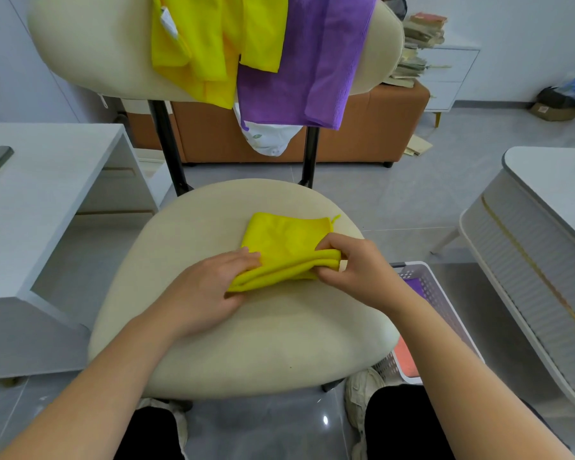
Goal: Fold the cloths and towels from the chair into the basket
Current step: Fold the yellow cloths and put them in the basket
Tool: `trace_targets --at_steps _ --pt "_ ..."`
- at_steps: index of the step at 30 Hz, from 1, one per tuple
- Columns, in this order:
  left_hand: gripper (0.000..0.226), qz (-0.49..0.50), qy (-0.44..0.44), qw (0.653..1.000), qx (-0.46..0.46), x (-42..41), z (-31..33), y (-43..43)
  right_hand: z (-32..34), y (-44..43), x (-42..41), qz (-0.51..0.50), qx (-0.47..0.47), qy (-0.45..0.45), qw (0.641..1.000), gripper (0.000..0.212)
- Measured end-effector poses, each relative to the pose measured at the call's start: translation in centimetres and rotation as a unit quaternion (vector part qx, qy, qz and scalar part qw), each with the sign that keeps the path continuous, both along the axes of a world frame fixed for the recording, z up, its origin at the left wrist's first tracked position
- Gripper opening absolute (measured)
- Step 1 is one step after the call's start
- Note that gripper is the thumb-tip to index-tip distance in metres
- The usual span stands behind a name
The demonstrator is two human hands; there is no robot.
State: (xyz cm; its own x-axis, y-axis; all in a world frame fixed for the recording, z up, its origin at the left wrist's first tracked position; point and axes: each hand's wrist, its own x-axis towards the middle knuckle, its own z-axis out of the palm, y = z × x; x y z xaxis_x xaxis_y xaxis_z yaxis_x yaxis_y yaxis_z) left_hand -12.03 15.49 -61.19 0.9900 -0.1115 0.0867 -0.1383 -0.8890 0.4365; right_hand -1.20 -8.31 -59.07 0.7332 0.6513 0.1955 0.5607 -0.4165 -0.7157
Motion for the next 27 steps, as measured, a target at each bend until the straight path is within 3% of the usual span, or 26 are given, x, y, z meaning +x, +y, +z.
trace_targets --at_steps 2,4,6,9,13,15,17,20,24,27 --pt "0.06 0.02 -0.002 0.999 -0.028 0.0 0.1 0.7 0.0 -0.4 0.1 0.032 -0.019 0.034 0.999 0.016" --pt "0.06 0.013 -0.016 0.999 -0.047 -0.1 0.2 0.9 -0.2 -0.8 0.1 0.074 -0.105 0.064 0.99 0.04" --pt "0.048 -0.022 -0.041 0.998 -0.045 0.0 0.3 0.8 -0.5 -1.2 0.0 0.125 -0.193 0.038 0.972 0.063" --pt "0.04 -0.058 -0.055 0.996 -0.036 0.1 -0.2 0.9 -0.7 -1.2 -0.4 0.164 -0.228 -0.003 0.96 0.071" --pt "0.067 -0.072 -0.002 0.997 0.022 0.1 -1.4 0.9 -0.7 -1.9 -0.4 0.157 -0.23 0.0 0.96 0.068" --pt "0.057 -0.067 0.017 0.997 0.02 0.1 -1.8 1.0 -0.8 -2.2 -0.3 0.154 -0.229 -0.007 0.961 0.065" --pt "0.046 -0.054 0.024 0.998 -0.027 0.1 -1.5 0.9 -0.9 -2.3 -0.3 0.152 -0.224 -0.009 0.963 0.062" --pt "0.059 -0.024 0.034 0.994 -0.097 -0.1 -1.0 0.6 -1.1 -2.4 -0.3 0.101 -0.179 -0.002 0.979 0.053" --pt "0.053 0.114 0.015 0.977 -0.179 0.0 0.4 -0.6 -1.0 -1.6 -0.3 -0.007 -0.022 0.085 0.996 0.017" --pt "0.051 0.191 0.017 0.958 -0.212 0.7 0.7 -1.6 -1.1 -0.3 -0.2 -0.067 -0.023 0.091 0.993 0.016"
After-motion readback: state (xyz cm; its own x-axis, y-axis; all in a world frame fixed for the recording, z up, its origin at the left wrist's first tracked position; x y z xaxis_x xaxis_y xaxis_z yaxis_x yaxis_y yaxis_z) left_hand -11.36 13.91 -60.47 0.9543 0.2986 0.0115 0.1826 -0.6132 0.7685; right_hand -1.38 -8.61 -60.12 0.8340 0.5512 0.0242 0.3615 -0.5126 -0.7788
